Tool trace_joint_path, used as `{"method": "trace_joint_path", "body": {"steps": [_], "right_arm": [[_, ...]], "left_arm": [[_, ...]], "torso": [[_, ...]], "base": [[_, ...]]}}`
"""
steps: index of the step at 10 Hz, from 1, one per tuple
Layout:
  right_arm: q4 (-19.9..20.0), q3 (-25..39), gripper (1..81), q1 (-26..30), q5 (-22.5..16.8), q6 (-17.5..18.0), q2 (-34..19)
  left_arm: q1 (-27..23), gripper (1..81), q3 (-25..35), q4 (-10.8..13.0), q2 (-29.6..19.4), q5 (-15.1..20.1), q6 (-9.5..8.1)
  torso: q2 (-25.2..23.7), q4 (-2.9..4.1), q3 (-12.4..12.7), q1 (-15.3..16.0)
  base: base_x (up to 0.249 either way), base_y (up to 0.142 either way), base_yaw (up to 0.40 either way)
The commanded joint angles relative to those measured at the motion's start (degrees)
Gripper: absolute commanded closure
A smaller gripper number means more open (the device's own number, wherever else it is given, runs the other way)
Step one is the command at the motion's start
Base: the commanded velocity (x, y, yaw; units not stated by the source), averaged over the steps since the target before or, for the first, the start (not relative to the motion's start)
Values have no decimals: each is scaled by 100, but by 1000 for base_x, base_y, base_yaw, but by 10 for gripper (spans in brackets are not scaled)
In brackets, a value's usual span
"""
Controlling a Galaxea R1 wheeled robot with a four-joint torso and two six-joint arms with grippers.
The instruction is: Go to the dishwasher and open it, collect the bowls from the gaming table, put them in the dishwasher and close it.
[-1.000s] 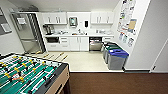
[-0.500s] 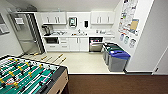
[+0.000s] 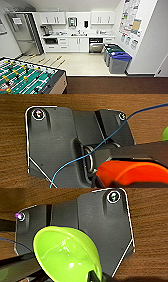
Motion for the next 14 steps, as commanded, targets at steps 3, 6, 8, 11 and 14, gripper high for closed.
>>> {"method": "trace_joint_path", "body": {"steps": [3,6,8,11,14], "right_arm": [[-73,-1,811,228,-296,-1,-2],[-65,-1,811,244,-296,8,7],[-65,-1,811,245,-296,-1,7],[-56,-1,811,271,-296,8,6],[-56,-1,811,280,-287,8,-2]], "left_arm": [[-172,811,31,-21,-86,221,-15],[-208,811,-31,-250,-94,221,-42],[-225,811,-83,-426,-103,221,-42],[-225,811,-83,-426,-112,229,-42],[-234,811,-75,-417,-121,221,-42]], "torso": [[0,0,0,0],[0,0,0,-1],[0,0,0,0],[0,0,0,2],[0,0,0,0]], "base": [[164,0,0],[163,0,0],[163,0,0],[163,0,0],[163,0,0]]}}
